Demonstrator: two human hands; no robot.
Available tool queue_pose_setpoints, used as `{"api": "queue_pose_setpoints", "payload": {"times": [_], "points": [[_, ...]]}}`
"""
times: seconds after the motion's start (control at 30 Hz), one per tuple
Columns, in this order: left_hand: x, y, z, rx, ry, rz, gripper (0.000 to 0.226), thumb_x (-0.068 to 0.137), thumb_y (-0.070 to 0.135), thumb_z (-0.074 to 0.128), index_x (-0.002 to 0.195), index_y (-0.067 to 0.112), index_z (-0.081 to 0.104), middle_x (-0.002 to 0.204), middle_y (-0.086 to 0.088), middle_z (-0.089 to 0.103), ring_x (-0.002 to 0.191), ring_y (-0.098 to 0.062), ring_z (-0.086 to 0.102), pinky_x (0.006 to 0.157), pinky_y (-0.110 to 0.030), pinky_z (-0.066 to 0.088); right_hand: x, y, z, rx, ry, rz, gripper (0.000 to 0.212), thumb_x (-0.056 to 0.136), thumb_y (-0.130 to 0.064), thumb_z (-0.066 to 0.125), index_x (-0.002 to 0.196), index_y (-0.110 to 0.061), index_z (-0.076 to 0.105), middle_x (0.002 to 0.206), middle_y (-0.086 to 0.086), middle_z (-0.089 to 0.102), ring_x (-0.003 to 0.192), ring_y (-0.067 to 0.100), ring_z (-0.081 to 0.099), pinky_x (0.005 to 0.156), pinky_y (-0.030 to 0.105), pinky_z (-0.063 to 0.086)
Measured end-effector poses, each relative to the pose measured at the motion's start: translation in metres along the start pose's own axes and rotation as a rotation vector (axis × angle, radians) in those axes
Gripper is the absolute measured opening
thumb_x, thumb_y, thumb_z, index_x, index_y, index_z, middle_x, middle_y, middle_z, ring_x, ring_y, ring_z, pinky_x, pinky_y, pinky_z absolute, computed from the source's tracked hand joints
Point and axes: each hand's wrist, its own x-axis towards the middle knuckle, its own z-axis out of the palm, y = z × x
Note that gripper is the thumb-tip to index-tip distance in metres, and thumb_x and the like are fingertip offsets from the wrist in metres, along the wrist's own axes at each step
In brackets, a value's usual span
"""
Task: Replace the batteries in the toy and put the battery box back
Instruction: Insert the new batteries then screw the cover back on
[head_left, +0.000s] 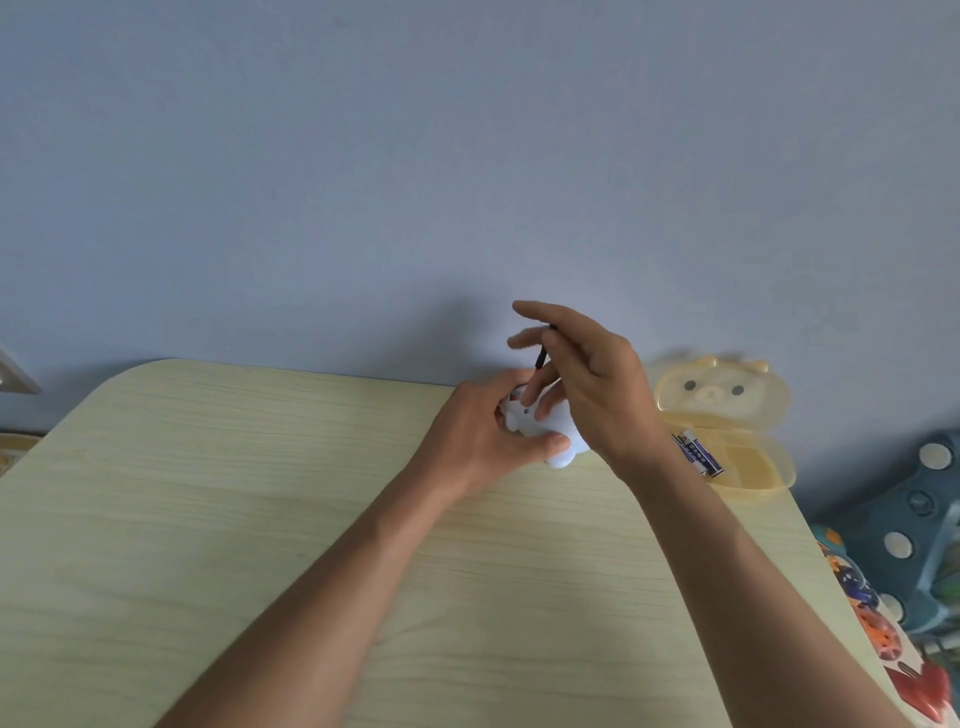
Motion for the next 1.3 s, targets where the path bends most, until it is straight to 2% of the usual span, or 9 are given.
{"api": "queue_pose_setpoints", "payload": {"times": [0.17, 0.27, 0.37, 0.5, 0.67, 0.9, 1.07, 1.2, 1.3], "points": [[-0.001, 0.002, -0.001, -0.028, -0.006, 0.02, 0.037, 0.076, 0.032, 0.087, 0.081, 0.044, 0.052, 0.065, 0.017, 0.05, 0.055, -0.004, 0.042, 0.053, -0.014, 0.034, 0.004, -0.005, -0.004, 0.038, 0.07, 0.035, 0.018, 0.095, -0.004, 0.06, 0.103, -0.009, 0.076, 0.082, 0.009, 0.075, 0.051, 0.023, 0.063, 0.054, 0.028, 0.054], [-0.002, 0.003, -0.002, -0.033, -0.011, 0.007, 0.033, 0.075, 0.038, 0.086, 0.092, 0.036, 0.057, 0.068, 0.017, 0.051, 0.057, -0.002, 0.044, 0.054, -0.013, 0.034, 0.002, -0.005, -0.006, 0.032, 0.042, 0.039, 0.023, 0.098, -0.007, 0.056, 0.108, -0.011, 0.075, 0.083, 0.014, 0.071, 0.055, 0.023, 0.065, 0.059, 0.029, 0.057], [-0.002, 0.003, -0.002, -0.031, -0.013, 0.012, 0.037, 0.076, 0.032, 0.087, 0.083, 0.045, 0.053, 0.065, 0.02, 0.055, 0.055, -0.002, 0.044, 0.053, -0.012, 0.034, -0.001, -0.006, -0.008, 0.042, 0.014, 0.049, 0.03, 0.099, -0.006, 0.05, 0.117, -0.015, 0.072, 0.091, 0.004, 0.075, 0.057, 0.024, 0.065, 0.057, 0.029, 0.055], [-0.002, 0.003, -0.002, -0.026, -0.018, 0.004, 0.037, 0.076, 0.032, 0.087, 0.081, 0.046, 0.053, 0.062, 0.018, 0.051, 0.054, -0.003, 0.042, 0.052, -0.012, 0.032, 0.0, -0.008, -0.009, 0.061, 0.048, 0.058, 0.02, 0.095, -0.006, 0.061, 0.108, -0.011, 0.076, 0.087, 0.006, 0.077, 0.056, 0.026, 0.069, 0.059, 0.031, 0.058], [0.0, 0.002, 0.0, -0.017, -0.037, -0.033, 0.046, 0.072, 0.048, 0.079, 0.114, 0.038, 0.063, 0.088, 0.0, 0.07, 0.065, -0.009, 0.053, 0.061, -0.029, 0.045, -0.002, -0.01, -0.007, 0.096, 0.0, 0.071, 0.022, 0.099, -0.012, 0.057, 0.112, -0.013, 0.075, 0.087, 0.012, 0.072, 0.071, 0.029, 0.074, 0.071, 0.032, 0.062], [-0.001, -0.001, -0.001, -0.031, -0.034, -0.048, 0.042, 0.076, 0.042, 0.084, 0.113, 0.036, 0.064, 0.088, 0.008, 0.069, 0.063, -0.001, 0.051, 0.059, -0.014, 0.038, -0.002, -0.013, -0.009, 0.118, 0.061, 0.087, 0.011, 0.093, -0.007, 0.066, 0.095, -0.001, 0.074, 0.088, 0.016, 0.075, 0.066, 0.032, 0.074, 0.06, 0.032, 0.06], [-0.001, 0.0, -0.001, -0.032, -0.038, -0.033, 0.051, 0.076, 0.043, 0.083, 0.123, 0.042, 0.063, 0.098, 0.006, 0.074, 0.079, -0.013, 0.066, 0.071, -0.034, 0.054, -0.005, -0.009, -0.009, 0.165, 0.04, 0.082, 0.023, 0.093, -0.002, 0.063, 0.114, -0.007, 0.072, 0.091, 0.02, 0.073, 0.074, 0.03, 0.075, 0.073, 0.032, 0.063], [-0.001, 0.001, -0.002, -0.041, -0.03, -0.041, 0.055, 0.077, 0.037, 0.085, 0.128, 0.042, 0.064, 0.096, 0.009, 0.074, 0.066, -0.001, 0.054, 0.063, -0.019, 0.045, -0.009, -0.008, -0.011, 0.191, 0.015, 0.094, 0.028, 0.099, 0.0, 0.051, 0.117, -0.007, 0.071, 0.096, 0.019, 0.071, 0.079, 0.025, 0.076, 0.077, 0.03, 0.062], [-0.002, 0.002, -0.002, -0.042, -0.034, -0.044, 0.056, 0.077, 0.037, 0.085, 0.129, 0.041, 0.065, 0.098, 0.015, 0.074, 0.076, -0.001, 0.063, 0.069, -0.021, 0.05, -0.009, -0.007, -0.009, 0.168, 0.052, 0.096, 0.017, 0.097, -0.003, 0.056, 0.104, -0.004, 0.072, 0.091, 0.018, 0.072, 0.076, 0.028, 0.076, 0.074, 0.033, 0.062]]}}
